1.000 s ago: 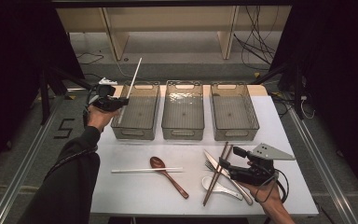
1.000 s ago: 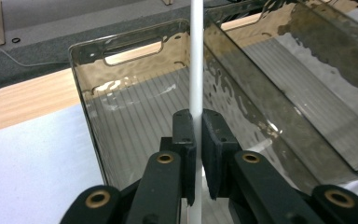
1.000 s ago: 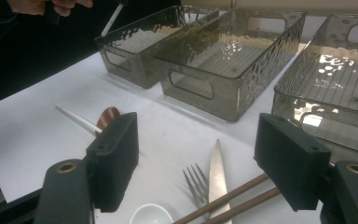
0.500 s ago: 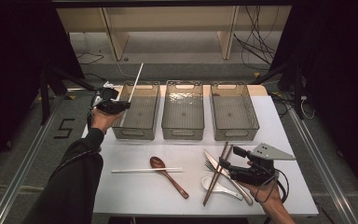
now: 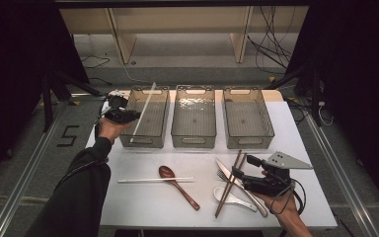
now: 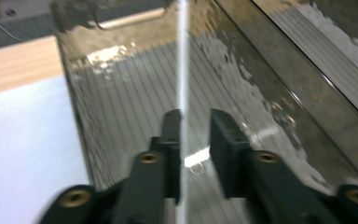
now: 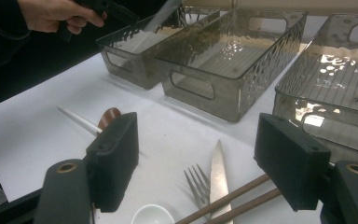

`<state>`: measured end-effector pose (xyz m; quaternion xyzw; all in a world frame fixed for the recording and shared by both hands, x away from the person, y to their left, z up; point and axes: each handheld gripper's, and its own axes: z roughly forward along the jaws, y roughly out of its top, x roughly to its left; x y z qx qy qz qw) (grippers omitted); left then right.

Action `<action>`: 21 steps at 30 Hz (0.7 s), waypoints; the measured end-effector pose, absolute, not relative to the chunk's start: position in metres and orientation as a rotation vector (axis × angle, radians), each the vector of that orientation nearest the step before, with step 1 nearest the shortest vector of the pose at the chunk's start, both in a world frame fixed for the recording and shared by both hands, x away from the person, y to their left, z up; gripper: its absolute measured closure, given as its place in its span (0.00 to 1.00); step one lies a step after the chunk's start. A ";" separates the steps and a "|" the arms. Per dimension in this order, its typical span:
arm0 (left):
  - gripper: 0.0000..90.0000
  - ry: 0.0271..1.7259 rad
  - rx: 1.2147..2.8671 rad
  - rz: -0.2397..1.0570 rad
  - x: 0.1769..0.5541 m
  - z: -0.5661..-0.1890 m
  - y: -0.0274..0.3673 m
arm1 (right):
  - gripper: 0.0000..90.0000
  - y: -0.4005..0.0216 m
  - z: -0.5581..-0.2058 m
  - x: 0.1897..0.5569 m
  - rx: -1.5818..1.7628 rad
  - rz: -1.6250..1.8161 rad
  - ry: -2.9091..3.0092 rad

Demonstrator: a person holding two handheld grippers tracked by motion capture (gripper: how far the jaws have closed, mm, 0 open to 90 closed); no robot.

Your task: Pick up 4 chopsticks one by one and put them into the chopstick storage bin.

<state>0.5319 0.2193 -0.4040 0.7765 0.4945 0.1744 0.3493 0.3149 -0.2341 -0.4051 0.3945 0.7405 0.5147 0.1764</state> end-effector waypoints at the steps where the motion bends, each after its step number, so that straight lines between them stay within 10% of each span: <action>1: 0.69 1.273 2.014 0.448 0.530 -0.401 0.218 | 0.35 -0.234 -0.405 0.315 1.120 1.457 2.097; 21: 0.25 1.012 2.091 0.342 0.443 -0.377 0.208 | 0.35 -0.235 -0.405 0.317 1.127 1.456 2.090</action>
